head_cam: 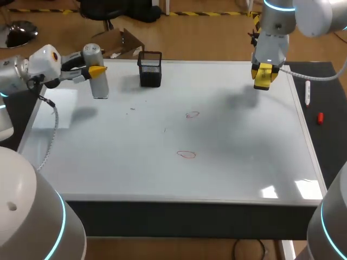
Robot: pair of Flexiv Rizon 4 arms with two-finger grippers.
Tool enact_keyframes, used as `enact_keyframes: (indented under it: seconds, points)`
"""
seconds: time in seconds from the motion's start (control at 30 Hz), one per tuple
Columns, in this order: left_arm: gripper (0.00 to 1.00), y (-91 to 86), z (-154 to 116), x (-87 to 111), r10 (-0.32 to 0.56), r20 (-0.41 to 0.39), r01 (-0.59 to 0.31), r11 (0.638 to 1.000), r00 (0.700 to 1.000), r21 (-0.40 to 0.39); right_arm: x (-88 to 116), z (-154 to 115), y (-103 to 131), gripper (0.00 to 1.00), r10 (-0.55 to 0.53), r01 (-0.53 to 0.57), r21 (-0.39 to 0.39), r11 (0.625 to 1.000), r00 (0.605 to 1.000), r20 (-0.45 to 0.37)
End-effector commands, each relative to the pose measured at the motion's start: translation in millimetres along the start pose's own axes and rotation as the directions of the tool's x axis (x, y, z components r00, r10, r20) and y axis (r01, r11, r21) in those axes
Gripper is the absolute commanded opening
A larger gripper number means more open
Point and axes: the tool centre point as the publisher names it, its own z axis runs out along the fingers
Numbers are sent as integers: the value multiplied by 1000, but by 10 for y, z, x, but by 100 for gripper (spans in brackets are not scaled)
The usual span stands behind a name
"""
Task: Pick up the inspection probe, press it on each red-marked spot on the whiteboard one by one, put down the probe, pick up the eraser, and wipe off all the red marks.
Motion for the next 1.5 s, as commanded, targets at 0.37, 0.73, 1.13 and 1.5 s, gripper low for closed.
enact_keyframes:
  seconds: [0.37,0.73,1.13,1.5]
  points:
    - [0,-35,-7,52,5,56,-5,1000,998,-3,3,-10,-12,0,-2,2,0,1000,1000,-4]
    - [0,-35,-7,52,5,56,-5,1000,998,-3,-61,-36,61,0,-32,32,15,999,999,-9]
    - [0,-35,-7,52,5,56,-5,1000,998,-3,-485,-338,660,0,-192,191,115,975,981,3]
    - [0,-35,-7,52,5,56,-5,1000,998,-3,-1209,-389,1277,0,-324,307,155,939,941,95]
